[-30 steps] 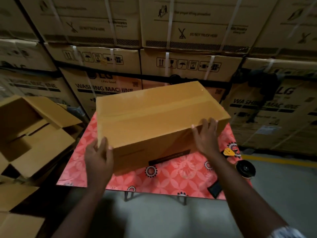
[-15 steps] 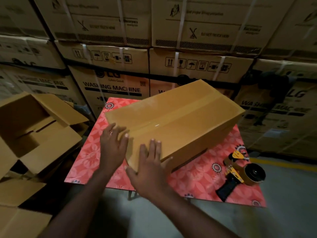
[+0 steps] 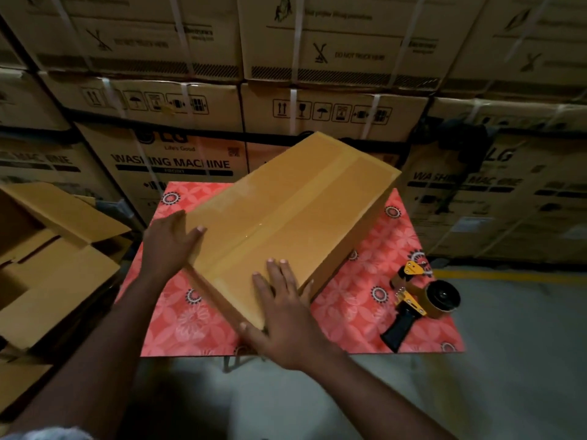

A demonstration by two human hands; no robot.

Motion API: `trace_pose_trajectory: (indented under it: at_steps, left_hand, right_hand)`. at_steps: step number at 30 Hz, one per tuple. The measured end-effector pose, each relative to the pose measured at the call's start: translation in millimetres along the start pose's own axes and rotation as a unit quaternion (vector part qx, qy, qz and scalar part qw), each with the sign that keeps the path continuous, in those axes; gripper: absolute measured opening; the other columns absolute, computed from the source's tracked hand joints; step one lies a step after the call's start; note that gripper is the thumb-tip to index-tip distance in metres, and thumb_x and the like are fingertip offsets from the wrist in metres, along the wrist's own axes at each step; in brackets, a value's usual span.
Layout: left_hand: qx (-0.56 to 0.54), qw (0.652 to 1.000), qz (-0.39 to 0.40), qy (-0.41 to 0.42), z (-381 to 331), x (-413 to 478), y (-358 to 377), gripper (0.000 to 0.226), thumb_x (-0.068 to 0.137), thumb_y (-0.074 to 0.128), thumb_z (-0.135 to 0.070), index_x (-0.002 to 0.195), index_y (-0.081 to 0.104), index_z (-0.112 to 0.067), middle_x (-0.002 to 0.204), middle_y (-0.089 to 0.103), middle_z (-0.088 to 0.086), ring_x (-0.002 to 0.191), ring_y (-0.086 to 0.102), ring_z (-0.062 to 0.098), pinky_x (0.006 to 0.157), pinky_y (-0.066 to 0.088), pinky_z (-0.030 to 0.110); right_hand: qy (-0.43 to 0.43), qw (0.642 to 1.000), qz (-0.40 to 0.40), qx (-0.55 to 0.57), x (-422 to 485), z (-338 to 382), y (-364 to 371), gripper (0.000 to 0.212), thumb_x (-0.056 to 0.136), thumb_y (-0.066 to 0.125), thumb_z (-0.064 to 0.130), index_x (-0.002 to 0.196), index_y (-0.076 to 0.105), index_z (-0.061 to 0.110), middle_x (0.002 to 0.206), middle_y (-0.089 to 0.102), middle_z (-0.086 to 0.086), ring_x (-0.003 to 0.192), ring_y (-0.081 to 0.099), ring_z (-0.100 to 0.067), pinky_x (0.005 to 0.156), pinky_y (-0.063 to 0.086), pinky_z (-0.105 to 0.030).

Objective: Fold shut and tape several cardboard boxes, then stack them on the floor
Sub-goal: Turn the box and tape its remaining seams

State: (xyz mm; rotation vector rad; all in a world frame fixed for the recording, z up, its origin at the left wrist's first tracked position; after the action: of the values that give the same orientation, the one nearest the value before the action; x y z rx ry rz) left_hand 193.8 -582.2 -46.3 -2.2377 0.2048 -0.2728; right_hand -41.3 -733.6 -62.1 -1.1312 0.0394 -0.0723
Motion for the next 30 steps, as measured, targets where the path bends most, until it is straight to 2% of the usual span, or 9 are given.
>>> trace_pose_trajectory:
  at_steps: [7,12,17,20,22,25,26,28,30]
  left_hand:
    - [-0.265,0.955,-0.048,-0.125,12,-113,14,0.049,0.088,0.074,-0.044,0.127,0.057,-0.019,0.124,0.059,0.005,0.11,0.057,0.025,0.072,0.044,0.028]
    - [-0.349,0.921,-0.047,-0.165,-18,-167,48,0.047,0.088,0.075,-0.035,0.126,0.052,-0.019,0.125,0.059,0.002,0.112,0.058,0.021,0.082,0.047,0.029]
    - [-0.36,0.911,-0.073,-0.186,-41,-183,60,0.042,0.09,0.074,-0.032,0.124,0.049,-0.024,0.124,0.055,0.0,0.11,0.054,0.016,0.075,0.044,0.021]
    - [-0.359,0.911,-0.084,-0.184,-42,-185,58,0.043,0.091,0.073,-0.032,0.126,0.051,-0.02,0.124,0.057,0.0,0.111,0.056,0.019,0.074,0.044,0.02]
    - [-0.35,0.915,-0.082,-0.186,-43,-185,58,0.045,0.092,0.072,-0.033,0.129,0.051,-0.019,0.123,0.058,0.0,0.11,0.057,0.018,0.073,0.044,0.019]
    - [-0.343,0.916,-0.088,-0.187,-43,-187,56,0.042,0.091,0.072,-0.037,0.126,0.051,-0.025,0.122,0.058,-0.002,0.109,0.059,0.017,0.075,0.047,0.024]
    - [-0.339,0.917,-0.09,-0.189,-41,-187,55,0.042,0.09,0.072,-0.038,0.124,0.051,-0.027,0.123,0.059,-0.002,0.109,0.059,0.018,0.078,0.05,0.027]
    - [-0.332,0.919,-0.088,-0.194,-40,-188,55,0.043,0.089,0.073,-0.042,0.124,0.052,-0.03,0.126,0.06,-0.001,0.112,0.061,0.02,0.083,0.053,0.034]
    - [-0.323,0.921,-0.087,-0.198,-42,-189,54,0.045,0.089,0.073,-0.042,0.126,0.052,-0.027,0.128,0.06,0.0,0.113,0.061,0.021,0.081,0.052,0.031]
  right_hand:
    - [-0.064,0.996,-0.027,0.048,-34,-104,-51,0.082,0.087,0.059,0.066,0.157,0.031,0.034,0.168,0.009,0.019,0.155,0.001,-0.006,0.119,0.02,-0.049]
    - [-0.036,0.986,-0.092,0.132,-61,-162,-80,0.071,0.092,0.058,0.053,0.155,0.039,0.026,0.167,0.021,0.014,0.156,0.014,-0.014,0.12,0.025,-0.058]
    - [0.03,0.963,-0.165,0.212,-85,-188,-76,0.063,0.096,0.06,0.033,0.155,0.04,0.023,0.165,0.025,0.009,0.152,0.025,-0.012,0.116,0.033,-0.04]
    - [0.127,0.926,-0.26,0.243,-111,-229,-61,0.05,0.099,0.057,0.031,0.147,0.048,0.017,0.149,0.046,0.003,0.137,0.044,-0.01,0.106,0.042,-0.032]
    - [0.286,0.865,-0.33,0.247,-142,-291,-35,0.034,0.098,0.061,0.026,0.127,0.06,0.009,0.127,0.059,-0.008,0.118,0.058,-0.023,0.095,0.051,-0.042]
    - [0.587,0.66,-0.258,0.392,-197,-368,43,0.039,0.09,0.072,0.023,0.119,0.06,0.001,0.116,0.063,-0.018,0.112,0.061,-0.041,0.092,0.052,-0.056]
    - [0.606,0.6,-0.195,0.484,-198,-369,71,0.043,0.091,0.072,0.026,0.123,0.057,0.002,0.118,0.062,-0.015,0.115,0.06,-0.04,0.091,0.05,-0.053]
    - [0.543,0.524,-0.113,0.646,-180,-357,96,0.039,0.094,0.068,0.03,0.125,0.057,0.009,0.119,0.063,-0.014,0.114,0.062,-0.036,0.082,0.053,-0.045]
    - [0.489,0.456,-0.133,0.732,-167,-356,98,0.036,0.089,0.073,0.027,0.118,0.061,0.01,0.107,0.072,-0.015,0.097,0.072,-0.031,0.067,0.062,-0.041]
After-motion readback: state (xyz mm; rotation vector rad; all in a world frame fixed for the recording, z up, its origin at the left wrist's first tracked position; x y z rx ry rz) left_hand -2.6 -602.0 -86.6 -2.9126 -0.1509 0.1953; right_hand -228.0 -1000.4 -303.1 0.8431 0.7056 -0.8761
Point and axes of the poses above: each hand's wrist, its own x-axis towards the middle knuckle, its own y-axis out of the palm, z = x × y, the point moved 10 cm from there along x, towards the middle knuckle
